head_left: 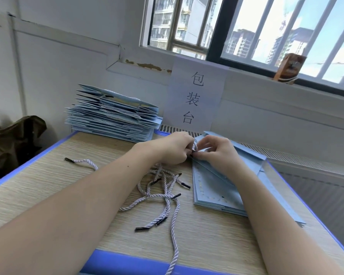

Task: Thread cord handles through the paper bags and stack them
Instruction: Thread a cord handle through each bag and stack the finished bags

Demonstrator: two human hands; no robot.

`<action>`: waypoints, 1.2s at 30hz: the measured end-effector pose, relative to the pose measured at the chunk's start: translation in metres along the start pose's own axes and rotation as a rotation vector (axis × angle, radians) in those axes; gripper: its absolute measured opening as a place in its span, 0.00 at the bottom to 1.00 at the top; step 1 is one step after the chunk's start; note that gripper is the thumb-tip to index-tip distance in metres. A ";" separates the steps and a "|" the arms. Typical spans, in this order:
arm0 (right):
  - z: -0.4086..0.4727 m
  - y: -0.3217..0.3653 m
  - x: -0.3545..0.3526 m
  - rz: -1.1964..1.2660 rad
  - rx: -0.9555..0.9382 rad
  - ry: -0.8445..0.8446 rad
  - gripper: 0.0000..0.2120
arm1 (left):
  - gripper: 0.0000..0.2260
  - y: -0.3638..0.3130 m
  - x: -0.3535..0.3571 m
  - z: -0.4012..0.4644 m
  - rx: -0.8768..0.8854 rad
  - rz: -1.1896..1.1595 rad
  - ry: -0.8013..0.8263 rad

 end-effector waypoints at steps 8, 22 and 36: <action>-0.001 -0.009 0.004 0.120 0.069 0.004 0.07 | 0.15 0.001 0.008 -0.004 0.010 -0.094 0.121; 0.002 -0.026 -0.012 0.686 0.095 -0.151 0.11 | 0.04 -0.004 -0.011 -0.015 0.068 -0.190 0.081; -0.004 0.007 -0.019 0.908 -0.132 -0.003 0.09 | 0.14 0.001 0.003 0.002 0.050 -0.090 -0.023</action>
Point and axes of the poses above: each hand's wrist, its own z-axis towards the middle knuckle, its own x-axis out of the palm, y = z × x, the point moved 9 cm from there along z, towards the middle knuckle, and after that the axes turned 13 degrees about y, right-handed, at the moved point
